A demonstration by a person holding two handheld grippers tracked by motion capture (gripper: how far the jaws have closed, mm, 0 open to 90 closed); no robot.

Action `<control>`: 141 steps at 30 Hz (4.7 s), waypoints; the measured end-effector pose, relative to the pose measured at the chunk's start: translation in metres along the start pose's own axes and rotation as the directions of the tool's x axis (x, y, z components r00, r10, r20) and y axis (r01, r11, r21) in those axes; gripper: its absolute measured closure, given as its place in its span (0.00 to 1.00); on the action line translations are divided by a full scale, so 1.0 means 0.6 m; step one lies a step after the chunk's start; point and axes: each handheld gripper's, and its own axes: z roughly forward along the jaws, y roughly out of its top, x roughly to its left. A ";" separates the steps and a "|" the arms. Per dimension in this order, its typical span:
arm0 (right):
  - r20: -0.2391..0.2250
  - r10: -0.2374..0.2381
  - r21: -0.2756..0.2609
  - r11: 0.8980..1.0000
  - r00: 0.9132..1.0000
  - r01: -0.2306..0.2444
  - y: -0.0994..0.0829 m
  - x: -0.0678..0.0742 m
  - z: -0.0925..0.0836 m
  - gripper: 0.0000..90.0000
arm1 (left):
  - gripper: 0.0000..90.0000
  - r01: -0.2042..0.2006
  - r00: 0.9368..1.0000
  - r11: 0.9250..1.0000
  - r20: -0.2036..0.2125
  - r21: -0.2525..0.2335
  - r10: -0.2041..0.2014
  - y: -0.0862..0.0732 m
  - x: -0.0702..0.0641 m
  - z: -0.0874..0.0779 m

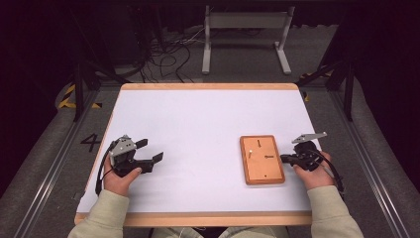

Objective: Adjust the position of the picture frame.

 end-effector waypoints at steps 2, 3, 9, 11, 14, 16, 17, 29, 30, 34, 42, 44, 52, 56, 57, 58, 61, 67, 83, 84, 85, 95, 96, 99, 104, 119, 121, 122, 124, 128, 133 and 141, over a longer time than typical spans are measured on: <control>0.005 0.011 0.004 1.000 1.000 -0.011 0.000 0.001 0.001 1.00 | 0.22 0.003 1.000 1.000 -0.001 -0.001 -0.003 0.000 0.000 0.000; 0.004 0.016 0.002 1.000 1.000 -0.016 0.001 0.001 0.002 1.00 | 0.22 0.003 1.000 1.000 -0.001 0.000 -0.003 -0.001 0.000 -0.001; -0.017 0.022 -0.012 1.000 1.000 -0.023 0.009 0.009 0.005 1.00 | 0.22 0.006 1.000 1.000 -0.005 0.006 -0.006 -0.003 -0.001 -0.002; -0.031 0.022 -0.014 1.000 0.999 -0.022 0.012 0.013 0.010 1.00 | 0.22 0.002 1.000 1.000 -0.008 0.005 -0.002 -0.003 0.000 -0.002; -0.049 0.027 -0.022 0.999 0.998 -0.028 0.017 0.018 0.016 1.00 | 0.22 0.004 1.000 1.000 -0.009 0.006 -0.004 -0.003 -0.001 -0.001; -0.064 0.025 -0.026 0.999 0.998 -0.026 0.021 0.026 0.022 1.00 | 0.22 0.007 1.000 1.000 -0.004 0.011 -0.007 -0.004 -0.002 0.000; -0.071 0.016 -0.026 0.999 0.997 -0.017 0.025 0.033 0.027 1.00 | 0.22 0.008 1.000 1.000 -0.001 0.015 -0.008 -0.004 -0.003 0.001; -0.129 -0.101 -0.034 0.995 0.986 0.097 0.064 0.106 0.073 1.00 | 0.22 0.002 1.000 1.000 -0.002 0.016 -0.002 -0.004 -0.002 0.002; -0.124 -0.113 -0.031 0.993 0.986 0.110 0.066 0.110 0.075 1.00 | 0.22 0.000 1.000 1.000 -0.003 0.014 0.000 -0.004 -0.002 0.002; -0.088 -0.121 -0.033 0.992 0.989 0.119 0.071 0.119 0.069 1.00 | 0.22 0.005 1.000 1.000 -0.003 0.014 -0.005 -0.004 -0.001 0.002; -0.204 -0.235 -0.087 0.971 0.950 0.221 0.097 0.196 0.038 1.00 | 0.22 0.010 1.000 1.000 -0.014 0.027 -0.009 -0.005 -0.001 0.004; -0.233 -0.259 -0.092 0.965 0.937 0.244 0.100 0.216 0.038 1.00 | 0.22 0.006 1.000 1.000 -0.015 0.028 -0.005 -0.005 -0.001 0.004; -0.321 -0.324 -0.081 0.945 0.890 0.315 0.101 0.287 0.053 1.00 | 0.22 0.006 1.000 1.000 -0.014 0.030 -0.005 -0.006 -0.001 0.005; -0.351 -0.353 -0.055 0.932 0.867 0.358 0.094 0.321 0.072 1.00 | 0.22 0.011 1.000 0.999 -0.012 0.031 -0.011 -0.006 -0.001 0.005; -0.351 -0.353 -0.055 0.932 0.867 0.358 0.094 0.321 0.072 1.00 | 0.22 0.011 1.000 0.999 -0.012 0.031 -0.011 -0.006 -0.001 0.005; -0.355 -0.363 -0.047 0.927 0.862 0.371 0.093 0.328 0.076 1.00 | 0.22 0.005 1.000 1.000 -0.014 0.030 -0.004 -0.006 -0.001 0.005; -0.359 -0.377 -0.023 0.918 0.854 0.396 0.089 0.339 0.086 1.00 | 0.22 0.009 1.000 1.000 -0.013 0.029 -0.009 -0.006 0.000 0.005; -0.342 -0.351 0.015 0.925 0.872 0.379 0.084 0.336 0.097 1.00 | 0.22 0.009 1.000 1.000 -0.012 0.026 -0.009 -0.006 0.001 0.006; -0.269 -0.313 0.056 0.939 0.911 0.339 0.071 0.285 0.074 1.00 | 0.22 0.001 1.000 1.000 0.018 0.022 -0.002 0.006 -0.002 0.024; -0.247 -0.301 0.062 0.944 0.921 0.325 0.069 0.274 0.070 1.00 | 0.22 -0.006 1.000 1.000 0.017 0.020 0.006 0.007 -0.001 0.025; -0.247 -0.301 0.062 0.944 0.921 0.325 0.069 0.274 0.070 1.00 | 0.22 -0.005 1.000 1.000 0.020 0.022 0.005 0.008 -0.001 0.026; -0.146 -0.224 0.093 0.967 0.964 0.239 0.059 0.209 0.062 1.00 | 0.22 -0.001 1.000 1.000 0.029 0.023 0.000 0.009 -0.002 0.034; -0.147 -0.232 0.087 0.965 0.961 0.246 0.059 0.209 0.060 1.00 | 0.22 0.007 0.999 1.000 0.032 0.027 -0.008 0.009 -0.003 0.034; -0.176 -0.229 0.061 0.968 0.958 0.243 0.066 0.209 0.053 1.00 | 0.22 0.009 0.999 1.000 0.032 0.029 -0.010 0.009 -0.004 0.034; -0.170 -0.208 -0.026 0.978 0.963 0.207 0.096 0.186 0.018 1.00 | 0.22 0.000 1.000 1.000 0.023 0.029 -0.001 0.008 -0.003 0.034; -0.078 -0.130 -0.041 0.991 0.988 0.127 0.202 0.118 0.054 1.00 | 0.22 -0.003 1.000 0.999 0.010 0.038 0.003 0.000 -0.004 0.022; -0.074 -0.127 -0.035 0.992 0.989 0.125 0.210 0.114 0.065 1.00 | 0.22 -0.009 1.000 0.999 0.009 0.038 0.009 -0.003 -0.005 0.020; -0.070 -0.128 -0.031 0.992 0.989 0.126 0.215 0.112 0.070 1.00 | 0.22 -0.005 1.000 0.999 0.011 0.043 0.005 -0.005 -0.008 0.019; -0.060 -0.126 -0.023 0.992 0.990 0.125 0.225 0.110 0.081 1.00 | 0.22 -0.005 1.000 0.999 0.014 0.054 0.004 -0.009 -0.011 0.019; -0.049 -0.119 -0.002 0.993 0.992 0.119 0.242 0.104 0.103 1.00 | 0.22 -0.006 1.000 0.999 0.009 0.054 0.006 -0.012 -0.013 0.013; -0.024 -0.096 0.036 0.995 0.995 0.097 0.259 0.089 0.134 1.00 | 0.22 -0.002 1.000 0.999 -0.002 0.048 0.003 -0.015 -0.010 0.007; 0.010 -0.047 0.085 0.995 0.999 0.046 0.270 0.067 0.168 1.00 | 0.22 -0.008 1.000 0.999 0.001 0.054 0.008 -0.015 -0.008 0.008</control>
